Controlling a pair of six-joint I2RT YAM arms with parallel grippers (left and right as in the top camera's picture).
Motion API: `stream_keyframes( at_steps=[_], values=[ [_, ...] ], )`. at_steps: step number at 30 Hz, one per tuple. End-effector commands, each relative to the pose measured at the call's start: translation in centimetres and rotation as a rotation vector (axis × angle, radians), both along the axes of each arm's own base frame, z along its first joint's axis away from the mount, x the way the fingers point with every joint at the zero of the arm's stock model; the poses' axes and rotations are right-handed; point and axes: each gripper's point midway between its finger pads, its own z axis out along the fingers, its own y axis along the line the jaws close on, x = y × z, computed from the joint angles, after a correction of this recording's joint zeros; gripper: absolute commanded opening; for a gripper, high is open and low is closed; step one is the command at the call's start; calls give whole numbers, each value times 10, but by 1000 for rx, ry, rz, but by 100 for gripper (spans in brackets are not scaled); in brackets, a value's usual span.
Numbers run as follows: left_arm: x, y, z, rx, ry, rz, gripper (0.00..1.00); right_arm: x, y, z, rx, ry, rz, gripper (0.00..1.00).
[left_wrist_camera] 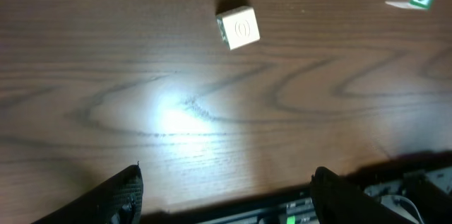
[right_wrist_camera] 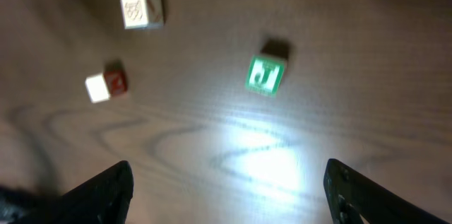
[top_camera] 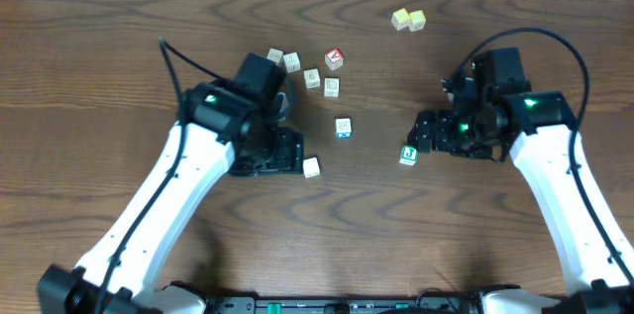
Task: Lift 3 blocks
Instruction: 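Raise both arms and move the grippers out over the blocks, then lower the right gripper onto the yellow K block and close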
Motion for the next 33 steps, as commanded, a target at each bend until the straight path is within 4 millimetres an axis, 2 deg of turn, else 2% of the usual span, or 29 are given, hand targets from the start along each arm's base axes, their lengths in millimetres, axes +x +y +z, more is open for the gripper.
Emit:
stream_keyframes(
  at_steps=[1, 4, 7, 10, 13, 15, 16, 17, 18, 19, 21, 23, 24, 25, 26, 29, 31, 33],
  values=[
    [-3, -10, -27, 43, 89, 11, 76, 11, -3, -15, -46, 13, -36, 84],
    [1, -5, -43, 94, 122, 13, 76, 23, 0, -29, -42, 22, -39, 75],
    [12, 12, -47, 100, 137, 93, 77, 27, 1, -42, -48, 50, -37, 74],
    [23, 41, -45, 92, 151, 205, 77, 26, 5, -52, -55, 78, -24, 74],
    [25, 63, -45, 95, 180, 280, 76, 28, 15, -57, -58, 71, 5, 74],
    [24, 74, -45, 99, 198, 317, 77, 32, 26, -60, -53, 57, 25, 74],
    [25, 82, -45, 100, 200, 327, 76, 36, 43, -61, -22, 36, 47, 73],
    [26, 85, -45, 105, 200, 339, 76, 37, 48, -61, -4, 30, 59, 73],
    [28, 92, -45, 105, 199, 367, 76, 39, 70, -56, 49, -2, 106, 73],
    [30, 96, -45, 101, 195, 386, 76, 40, 77, -54, 55, -18, 120, 72],
    [35, 106, -46, 95, 193, 455, 77, 49, 85, -56, -13, -79, 100, 73],
    [37, 116, -46, 92, 201, 511, 76, 54, 95, -61, -82, -128, 116, 78],
    [37, 118, -46, 92, 202, 517, 76, 54, 101, -63, -84, -135, 128, 79],
    [35, 123, -46, 94, 213, 534, 76, 55, 117, -65, -78, -162, 162, 80],
    [33, 125, -45, 94, 220, 538, 76, 60, 125, -64, -76, -182, 165, 80],
    [33, 126, -45, 94, 220, 539, 77, 72, 126, -62, -86, -216, 134, 79],
    [33, 126, -45, 94, 221, 540, 76, 85, 121, -70, -137, -252, 93, 77],
    [33, 126, -45, 94, 221, 539, 76, 88, 132, -82, -127, -246, 79, 74]
  ],
)
